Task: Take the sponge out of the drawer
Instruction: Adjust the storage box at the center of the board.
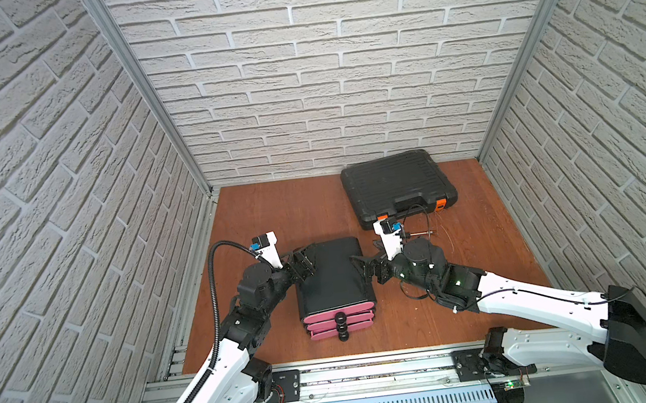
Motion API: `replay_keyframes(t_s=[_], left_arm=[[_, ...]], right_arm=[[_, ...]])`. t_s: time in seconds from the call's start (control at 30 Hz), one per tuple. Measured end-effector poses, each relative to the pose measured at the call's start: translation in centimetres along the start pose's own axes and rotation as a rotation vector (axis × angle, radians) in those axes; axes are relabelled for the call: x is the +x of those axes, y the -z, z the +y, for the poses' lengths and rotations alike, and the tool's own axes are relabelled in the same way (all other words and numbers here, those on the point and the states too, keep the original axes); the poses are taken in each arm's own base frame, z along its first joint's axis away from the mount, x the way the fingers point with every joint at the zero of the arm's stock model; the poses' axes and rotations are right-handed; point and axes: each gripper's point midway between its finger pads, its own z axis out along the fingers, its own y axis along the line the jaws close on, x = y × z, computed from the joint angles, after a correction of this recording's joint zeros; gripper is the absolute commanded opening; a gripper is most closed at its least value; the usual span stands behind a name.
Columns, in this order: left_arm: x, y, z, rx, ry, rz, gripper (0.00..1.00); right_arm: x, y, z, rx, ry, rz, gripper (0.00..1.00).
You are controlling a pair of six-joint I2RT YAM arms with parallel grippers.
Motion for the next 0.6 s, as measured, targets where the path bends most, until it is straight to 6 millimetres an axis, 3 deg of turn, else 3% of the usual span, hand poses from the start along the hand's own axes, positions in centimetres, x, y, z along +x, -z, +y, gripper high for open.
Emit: replay_keyframes(t_s=[0.27, 0.4, 0.6], left_arm=[[-1.3, 2.5, -1.6, 0.038, -0.041, -0.032, 0.98], [-2.0, 3.8, -2.2, 0.02, -0.063, -0.025, 0.98], [0.9, 4.3, -0.1, -0.063, -0.039, 0.103, 0.98]], right_arm=[[-0.8, 0.1, 0.3, 0.026, -0.009, 0.038, 0.98], [0.1, 0.2, 0.2, 0.026, -0.018, 0.081, 0.93], [2.6, 0.4, 0.1, 0.004, -0.04, 0.165, 0.91]])
